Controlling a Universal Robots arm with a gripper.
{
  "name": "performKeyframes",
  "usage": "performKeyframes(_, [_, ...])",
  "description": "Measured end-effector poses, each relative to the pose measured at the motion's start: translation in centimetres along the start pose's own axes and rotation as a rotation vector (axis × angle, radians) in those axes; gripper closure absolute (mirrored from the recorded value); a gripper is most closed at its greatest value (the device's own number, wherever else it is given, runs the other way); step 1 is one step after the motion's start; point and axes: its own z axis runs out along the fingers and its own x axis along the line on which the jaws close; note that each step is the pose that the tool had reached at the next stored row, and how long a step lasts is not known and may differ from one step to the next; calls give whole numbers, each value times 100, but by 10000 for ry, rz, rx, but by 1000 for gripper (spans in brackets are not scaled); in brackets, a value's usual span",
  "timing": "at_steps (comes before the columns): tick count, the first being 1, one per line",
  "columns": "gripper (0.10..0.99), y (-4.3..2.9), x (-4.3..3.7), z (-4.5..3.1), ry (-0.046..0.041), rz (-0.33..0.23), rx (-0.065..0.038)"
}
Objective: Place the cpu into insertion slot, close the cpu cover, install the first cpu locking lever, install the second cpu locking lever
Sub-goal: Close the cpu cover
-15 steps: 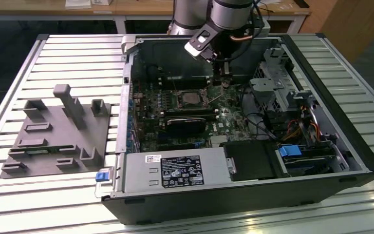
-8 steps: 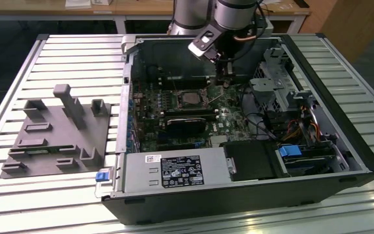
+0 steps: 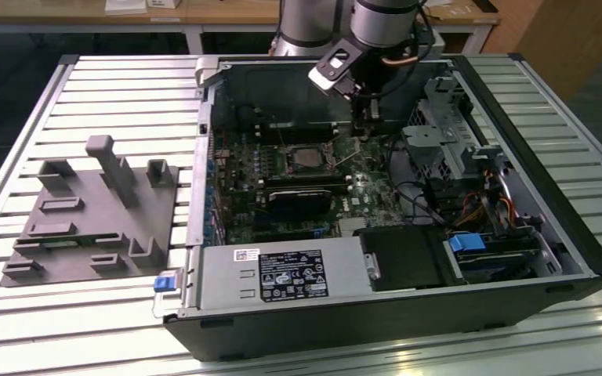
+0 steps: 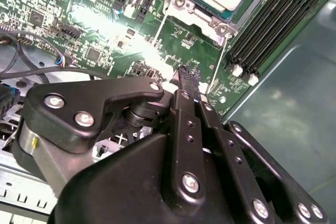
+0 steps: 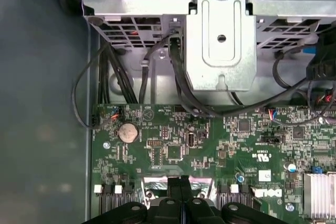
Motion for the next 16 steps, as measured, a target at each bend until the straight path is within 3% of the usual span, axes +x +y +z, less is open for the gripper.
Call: performKeyframes(16, [980,126,20,13,-11,28,-1])
